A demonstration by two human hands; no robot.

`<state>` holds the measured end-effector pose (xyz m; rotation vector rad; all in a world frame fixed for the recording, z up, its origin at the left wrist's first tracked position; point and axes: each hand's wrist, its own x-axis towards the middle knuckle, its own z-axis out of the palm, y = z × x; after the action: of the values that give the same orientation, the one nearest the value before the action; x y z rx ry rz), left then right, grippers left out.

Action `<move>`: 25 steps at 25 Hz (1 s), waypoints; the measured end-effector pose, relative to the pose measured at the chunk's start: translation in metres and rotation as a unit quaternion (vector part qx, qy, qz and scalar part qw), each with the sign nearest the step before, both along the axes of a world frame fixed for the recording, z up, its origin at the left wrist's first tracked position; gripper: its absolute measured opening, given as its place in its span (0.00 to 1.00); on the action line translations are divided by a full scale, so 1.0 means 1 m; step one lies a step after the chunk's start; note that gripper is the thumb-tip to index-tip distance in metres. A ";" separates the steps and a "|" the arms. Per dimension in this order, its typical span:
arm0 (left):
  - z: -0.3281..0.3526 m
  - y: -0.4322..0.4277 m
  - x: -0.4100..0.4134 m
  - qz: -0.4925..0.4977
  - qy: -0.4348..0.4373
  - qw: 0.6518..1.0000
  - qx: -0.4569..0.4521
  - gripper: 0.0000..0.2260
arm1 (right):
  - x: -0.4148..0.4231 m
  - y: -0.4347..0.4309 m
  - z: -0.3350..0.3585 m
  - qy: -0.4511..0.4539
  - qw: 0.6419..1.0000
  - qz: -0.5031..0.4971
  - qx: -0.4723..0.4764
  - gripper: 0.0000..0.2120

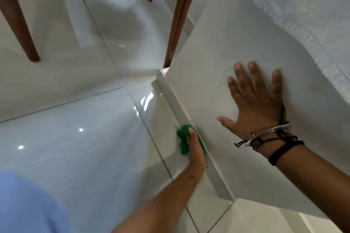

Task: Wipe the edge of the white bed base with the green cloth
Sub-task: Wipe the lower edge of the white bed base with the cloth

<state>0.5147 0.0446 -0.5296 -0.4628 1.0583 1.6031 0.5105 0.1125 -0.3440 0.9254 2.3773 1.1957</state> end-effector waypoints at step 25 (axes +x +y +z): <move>-0.011 0.029 0.002 -0.016 -0.011 0.998 -0.067 0.34 | 0.032 -0.007 0.004 -0.006 1.000 -0.006 0.006 0.53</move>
<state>0.5166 0.0740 -0.5409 -0.5489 1.1553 1.5020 0.5422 0.1058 -0.3398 0.9319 2.3552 1.2099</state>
